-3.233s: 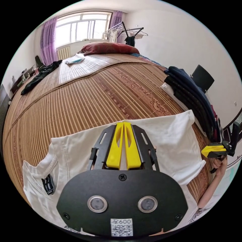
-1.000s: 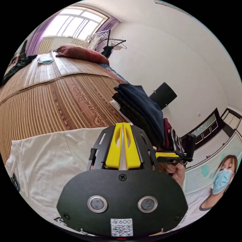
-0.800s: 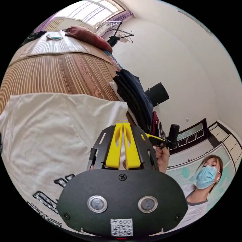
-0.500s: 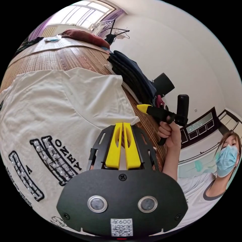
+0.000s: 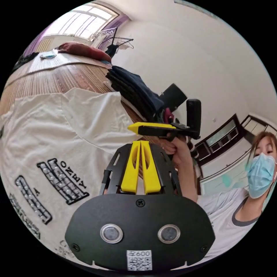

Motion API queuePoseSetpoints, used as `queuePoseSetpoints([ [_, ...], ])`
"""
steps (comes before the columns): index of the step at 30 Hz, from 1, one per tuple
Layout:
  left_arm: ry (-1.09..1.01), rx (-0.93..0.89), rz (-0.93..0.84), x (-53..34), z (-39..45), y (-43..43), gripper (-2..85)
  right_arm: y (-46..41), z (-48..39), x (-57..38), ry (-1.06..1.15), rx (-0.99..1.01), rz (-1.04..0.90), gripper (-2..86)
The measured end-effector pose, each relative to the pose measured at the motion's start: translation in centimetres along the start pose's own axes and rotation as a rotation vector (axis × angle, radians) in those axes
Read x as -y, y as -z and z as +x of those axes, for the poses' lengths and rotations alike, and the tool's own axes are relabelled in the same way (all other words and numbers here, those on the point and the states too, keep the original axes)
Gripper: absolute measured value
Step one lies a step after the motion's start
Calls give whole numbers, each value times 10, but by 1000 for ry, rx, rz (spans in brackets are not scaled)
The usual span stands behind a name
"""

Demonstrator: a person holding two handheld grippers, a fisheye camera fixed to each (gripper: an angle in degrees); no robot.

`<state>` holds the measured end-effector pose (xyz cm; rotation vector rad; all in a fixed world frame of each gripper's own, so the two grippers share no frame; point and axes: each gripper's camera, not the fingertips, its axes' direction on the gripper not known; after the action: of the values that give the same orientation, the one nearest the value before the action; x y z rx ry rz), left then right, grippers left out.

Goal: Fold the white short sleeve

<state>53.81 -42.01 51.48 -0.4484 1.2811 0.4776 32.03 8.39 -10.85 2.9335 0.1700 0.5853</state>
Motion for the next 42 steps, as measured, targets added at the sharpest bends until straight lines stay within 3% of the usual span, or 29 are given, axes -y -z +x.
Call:
queuePoseSetpoints([
  [3,-128,286,-271,15,43,0,1,7,-33,1,172,165,18,-8],
  [5,-231,223,-381,11,63,-10,1,-22,-64,7,273,115,-142,-7],
  [7,-435,-9,-447,2,91,-24,1,-45,-82,5,315,-38,-223,-5],
  [11,-520,-38,-709,-15,101,-77,2,-68,-99,10,328,-92,-352,-4],
  [13,-551,-43,-756,-21,103,-112,4,-69,-103,11,327,-97,-357,-6],
  [24,-649,-80,-724,-41,112,-114,4,-59,-121,15,376,-102,-354,-7],
  [26,-814,-8,-718,-53,135,-96,4,-57,-124,15,387,-106,-350,-8],
  [28,-909,157,-545,-69,157,-28,4,-56,-125,15,397,-99,-347,-8],
  [29,-894,196,-489,-70,160,-8,4,-53,-124,16,390,-88,-342,-8],
  [31,-734,359,-216,-74,155,73,5,-51,-124,17,387,-79,-341,-8],
  [33,-603,554,-101,-82,136,113,6,-50,-126,17,389,-83,-344,-8],
  [35,-524,791,-131,-99,104,135,7,-50,-132,16,413,-100,-348,-8],
  [37,-399,1121,-295,-127,31,152,8,-50,-135,16,426,-107,-355,-8],
  [39,-243,1220,-399,-142,-35,174,8,-50,-136,17,428,-107,-358,-8],
  [42,26,1112,-405,-158,-129,215,8,-48,-134,19,418,-94,-357,-8],
])
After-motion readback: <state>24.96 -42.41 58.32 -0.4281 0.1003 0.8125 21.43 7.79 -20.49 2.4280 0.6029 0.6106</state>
